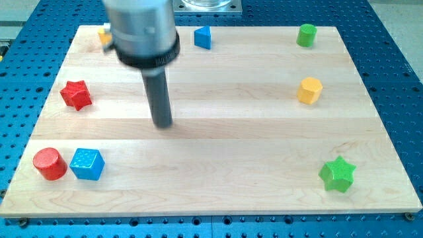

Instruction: Move the red star to the top of the blue cube

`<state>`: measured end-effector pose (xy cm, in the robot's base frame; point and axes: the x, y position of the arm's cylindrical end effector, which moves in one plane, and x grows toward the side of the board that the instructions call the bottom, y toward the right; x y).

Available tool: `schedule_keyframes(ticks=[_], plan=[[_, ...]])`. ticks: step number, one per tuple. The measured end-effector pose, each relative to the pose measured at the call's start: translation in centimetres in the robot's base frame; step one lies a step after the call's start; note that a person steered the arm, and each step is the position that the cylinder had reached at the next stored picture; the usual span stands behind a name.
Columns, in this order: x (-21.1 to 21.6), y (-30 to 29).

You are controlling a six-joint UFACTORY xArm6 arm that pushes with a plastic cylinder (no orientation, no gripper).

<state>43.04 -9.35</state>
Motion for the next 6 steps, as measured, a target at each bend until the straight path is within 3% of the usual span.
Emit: schedule_keyframes(ticks=[1, 2, 4, 5, 6], plan=[[-7.9, -5.6], [-7.9, -13.9], [1.6, -10.2], [-3.6, -12.0], [-2.4, -18.0]])
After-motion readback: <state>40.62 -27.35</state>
